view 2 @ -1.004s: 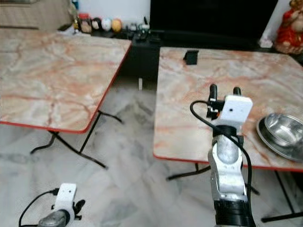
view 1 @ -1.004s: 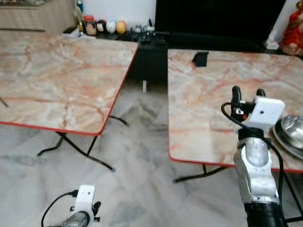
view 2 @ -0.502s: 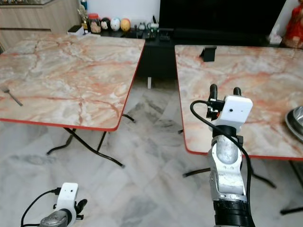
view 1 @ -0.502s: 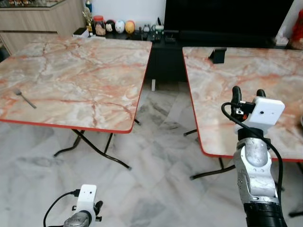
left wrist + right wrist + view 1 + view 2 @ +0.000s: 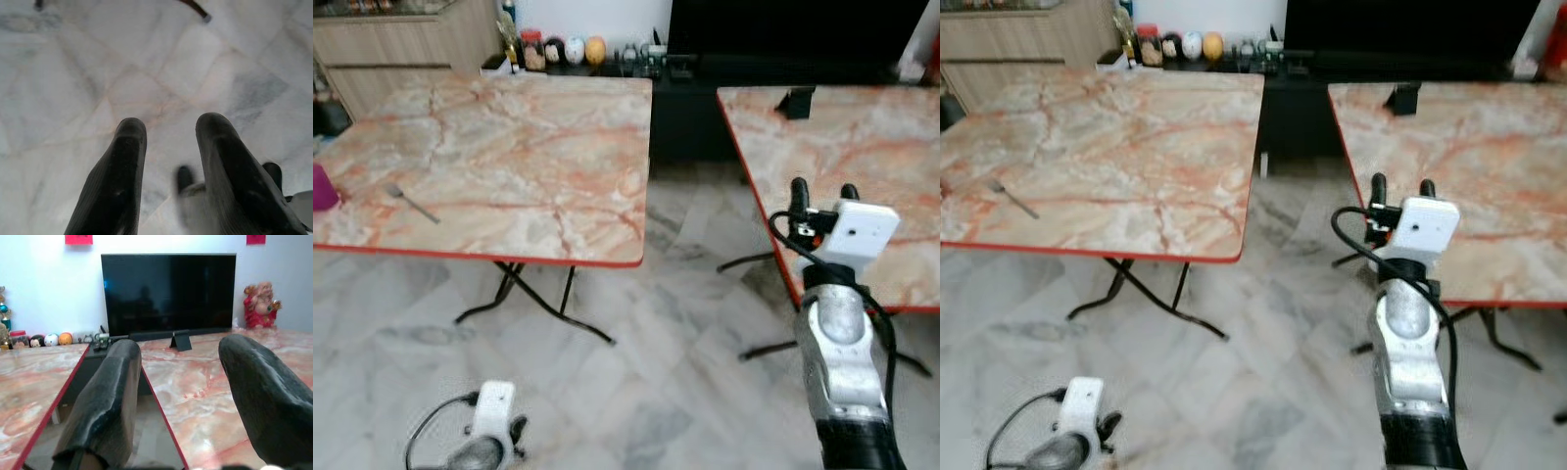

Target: Setting the table

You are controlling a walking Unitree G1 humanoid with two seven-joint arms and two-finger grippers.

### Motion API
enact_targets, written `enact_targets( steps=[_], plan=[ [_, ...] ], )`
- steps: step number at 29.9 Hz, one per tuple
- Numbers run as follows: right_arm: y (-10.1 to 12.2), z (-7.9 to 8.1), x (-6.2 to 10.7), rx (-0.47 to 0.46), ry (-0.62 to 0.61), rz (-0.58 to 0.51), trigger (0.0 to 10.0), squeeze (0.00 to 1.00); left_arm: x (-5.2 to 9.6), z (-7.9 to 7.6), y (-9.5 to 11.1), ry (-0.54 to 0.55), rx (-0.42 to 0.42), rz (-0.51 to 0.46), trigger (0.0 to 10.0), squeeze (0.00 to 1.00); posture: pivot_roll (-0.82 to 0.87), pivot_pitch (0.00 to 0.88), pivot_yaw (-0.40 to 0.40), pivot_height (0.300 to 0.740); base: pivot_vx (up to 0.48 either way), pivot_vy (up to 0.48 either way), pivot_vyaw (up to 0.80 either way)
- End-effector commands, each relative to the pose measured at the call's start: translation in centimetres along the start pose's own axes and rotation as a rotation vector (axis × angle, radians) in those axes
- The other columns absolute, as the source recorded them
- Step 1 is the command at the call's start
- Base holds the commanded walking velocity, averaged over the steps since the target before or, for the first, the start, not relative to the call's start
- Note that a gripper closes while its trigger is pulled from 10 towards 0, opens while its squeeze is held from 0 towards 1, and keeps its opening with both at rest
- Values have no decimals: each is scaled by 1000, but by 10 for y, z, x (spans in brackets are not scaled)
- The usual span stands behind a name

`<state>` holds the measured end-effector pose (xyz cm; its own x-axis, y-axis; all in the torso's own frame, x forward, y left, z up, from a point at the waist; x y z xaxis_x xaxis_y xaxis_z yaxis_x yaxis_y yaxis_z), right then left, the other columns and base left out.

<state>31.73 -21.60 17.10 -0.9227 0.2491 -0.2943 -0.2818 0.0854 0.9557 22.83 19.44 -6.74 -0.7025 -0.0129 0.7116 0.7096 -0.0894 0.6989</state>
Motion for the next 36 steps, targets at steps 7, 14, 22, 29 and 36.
enact_targets(
  steps=[7, 14, 22, 29, 36],
  plan=[
    [5, 8, -3, -14, 22, -19, 10000, 0, 0, 5, 0, 12, -19, 5, 10000, 0, 19, 0, -19, 740, 0, 344, 0],
    [5, 9, -5, -16, 23, -20, 10000, 0, 0, 6, 1, 15, -16, 2, 10000, 0, 20, 0, -19, 740, 0, 326, 0],
    [6, 10, -6, -19, 24, -24, 10000, 0, 0, 9, 3, 20, -16, -1, 10000, 0, 18, 0, -16, 740, 0, 288, 0],
    [6, 10, -6, -18, 22, -24, 10000, 0, 0, 9, 2, 20, -15, 0, 10000, 0, 17, 0, -16, 740, 0, 284, 0],
    [6, 10, -6, -18, 24, -26, 10000, 0, 0, 8, 2, 20, -13, 2, 10000, 0, 18, 0, -15, 740, 0, 287, 0]
  ],
)
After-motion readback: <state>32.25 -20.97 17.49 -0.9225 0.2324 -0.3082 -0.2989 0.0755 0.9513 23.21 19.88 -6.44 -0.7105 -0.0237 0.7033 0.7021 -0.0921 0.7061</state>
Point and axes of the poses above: a point about 5 cm out from each wrist's last joint towards the gripper, its own x axis pointing back from the gripper into the wrist, its own y axis along the axis of the wrist's last joint, z = x × y, the point moved 1 cm from there along -x, pointing out of the wrist towards the gripper, and after that the axes turned 1 degree about -x, right-handed, at the moved point
